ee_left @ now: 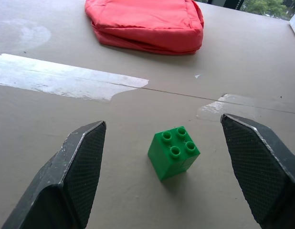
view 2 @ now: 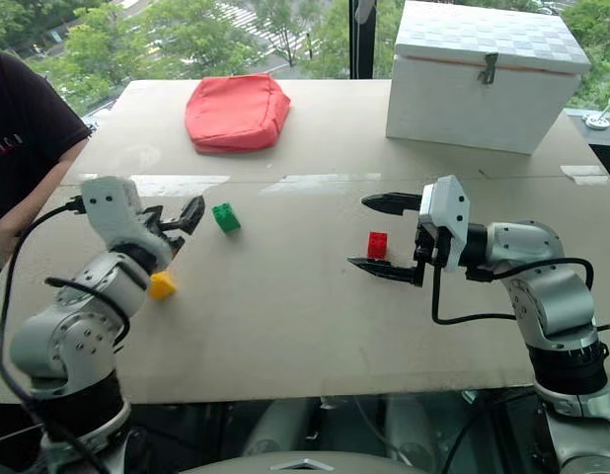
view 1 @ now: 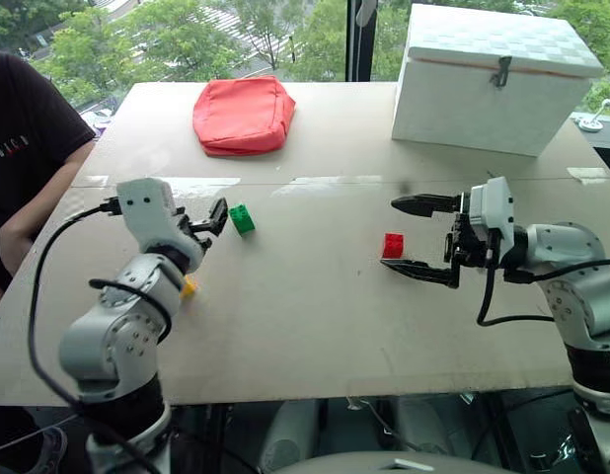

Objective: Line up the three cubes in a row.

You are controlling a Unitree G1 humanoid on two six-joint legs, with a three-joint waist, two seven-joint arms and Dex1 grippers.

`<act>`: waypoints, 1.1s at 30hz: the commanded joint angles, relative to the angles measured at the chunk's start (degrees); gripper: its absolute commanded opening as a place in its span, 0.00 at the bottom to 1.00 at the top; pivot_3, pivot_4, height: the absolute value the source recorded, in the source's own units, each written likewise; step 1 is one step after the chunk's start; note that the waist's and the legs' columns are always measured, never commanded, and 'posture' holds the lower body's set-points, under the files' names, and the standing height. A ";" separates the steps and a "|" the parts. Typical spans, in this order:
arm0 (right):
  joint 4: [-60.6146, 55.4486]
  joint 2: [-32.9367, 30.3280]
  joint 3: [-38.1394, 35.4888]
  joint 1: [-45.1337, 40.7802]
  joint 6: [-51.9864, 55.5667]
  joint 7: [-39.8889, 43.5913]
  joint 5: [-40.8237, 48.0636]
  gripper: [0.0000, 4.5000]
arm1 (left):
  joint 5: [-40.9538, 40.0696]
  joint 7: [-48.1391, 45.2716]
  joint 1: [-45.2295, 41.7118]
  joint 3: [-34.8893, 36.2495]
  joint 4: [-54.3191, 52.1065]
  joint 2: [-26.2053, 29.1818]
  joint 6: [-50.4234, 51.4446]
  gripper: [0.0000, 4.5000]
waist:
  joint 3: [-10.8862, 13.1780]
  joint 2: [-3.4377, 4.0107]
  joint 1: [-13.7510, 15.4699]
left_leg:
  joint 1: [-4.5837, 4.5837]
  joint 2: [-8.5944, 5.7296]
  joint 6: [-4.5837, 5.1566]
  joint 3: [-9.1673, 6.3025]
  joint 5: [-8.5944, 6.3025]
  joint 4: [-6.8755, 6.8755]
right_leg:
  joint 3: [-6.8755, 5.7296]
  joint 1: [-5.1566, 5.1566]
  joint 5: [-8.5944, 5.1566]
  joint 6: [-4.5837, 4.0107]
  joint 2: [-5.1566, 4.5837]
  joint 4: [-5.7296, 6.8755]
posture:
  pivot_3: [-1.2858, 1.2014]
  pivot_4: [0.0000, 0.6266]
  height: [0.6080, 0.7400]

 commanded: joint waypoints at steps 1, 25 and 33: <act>-2.20 -2.65 -2.90 1.24 -1.33 -1.13 0.49 0.99 | 3.97 5.65 -2.39 -2.20 1.17 -3.80 2.04 0.88 | 0.00 -0.01 -0.16 | 0.01 0.00 0.00 0.06 0.00 0.00 | 0.05 -0.01 0.00 0.00 0.00 -0.01 | 0.52 0.24 1.00; -5.07 -8.22 -6.28 4.96 -2.76 -3.62 4.63 1.00 | 23.38 12.62 -18.28 -8.37 24.65 -12.62 0.08 0.31 | 0.01 -0.06 0.03 | -0.07 0.06 -0.22 0.08 0.12 0.03 | 0.04 -0.02 0.01 0.00 0.05 -0.03 | 0.52 0.24 1.00; -6.38 -9.34 -7.02 6.79 -1.84 -4.52 5.91 1.00 | 19.10 -7.61 -12.30 -11.83 18.29 -4.31 -7.32 0.29 | 0.02 -0.06 -0.11 | -0.07 0.07 -0.24 0.09 0.14 0.03 | 0.04 -0.03 0.01 0.00 0.04 -0.03 | 0.52 0.24 1.00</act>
